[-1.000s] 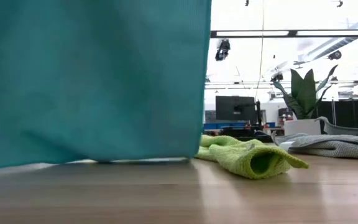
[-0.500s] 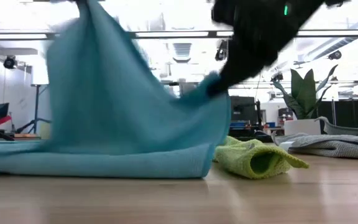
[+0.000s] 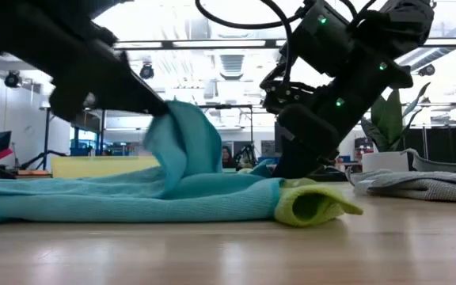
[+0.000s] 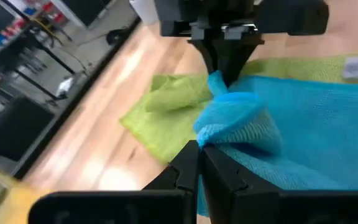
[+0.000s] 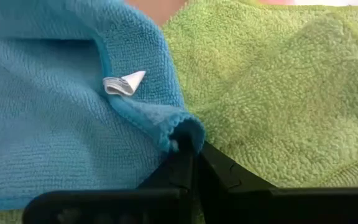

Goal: Roll microfiber towels into tight, uniform cylinder then place into a basket
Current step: Roll the right light blue towel

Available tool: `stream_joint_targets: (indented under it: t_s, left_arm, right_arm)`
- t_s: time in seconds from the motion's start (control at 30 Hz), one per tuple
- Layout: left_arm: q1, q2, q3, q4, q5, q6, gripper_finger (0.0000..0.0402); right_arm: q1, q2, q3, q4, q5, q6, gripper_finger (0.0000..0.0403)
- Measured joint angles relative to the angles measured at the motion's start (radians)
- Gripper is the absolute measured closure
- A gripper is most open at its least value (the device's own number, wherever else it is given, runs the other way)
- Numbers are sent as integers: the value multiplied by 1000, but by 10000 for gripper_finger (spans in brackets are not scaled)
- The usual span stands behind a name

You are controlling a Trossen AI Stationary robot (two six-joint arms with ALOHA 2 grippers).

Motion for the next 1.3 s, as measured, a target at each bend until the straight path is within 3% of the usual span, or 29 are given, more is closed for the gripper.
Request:
stream_joint_targets:
  t_s: [0.2, 0.5, 0.7, 0.93, 1.1, 1.3]
  left_arm:
    - [125, 24, 5, 183, 111, 191, 401]
    - [336, 27, 13, 498, 308, 478, 402]
    - [523, 29, 16, 623, 484, 517, 402]
    - [656, 17, 61, 510, 637, 515, 402]
    - [650, -63, 135, 318, 644, 558, 402]
    - [611, -252, 181, 29, 594, 563, 402]
  right_arm:
    - [-7, -47, 1, -113, 27, -16, 394]
    - [-37, -143, 36, -767, 229, 189, 394]
    - [-109, -162, -1, -885, 295, 225, 394]
    - [-155, -194, -10, -945, 512, 249, 394]
    - [-124, -297, 11, -928, 550, 244, 394]
    - [-38, -511, 24, -808, 546, 138, 394]
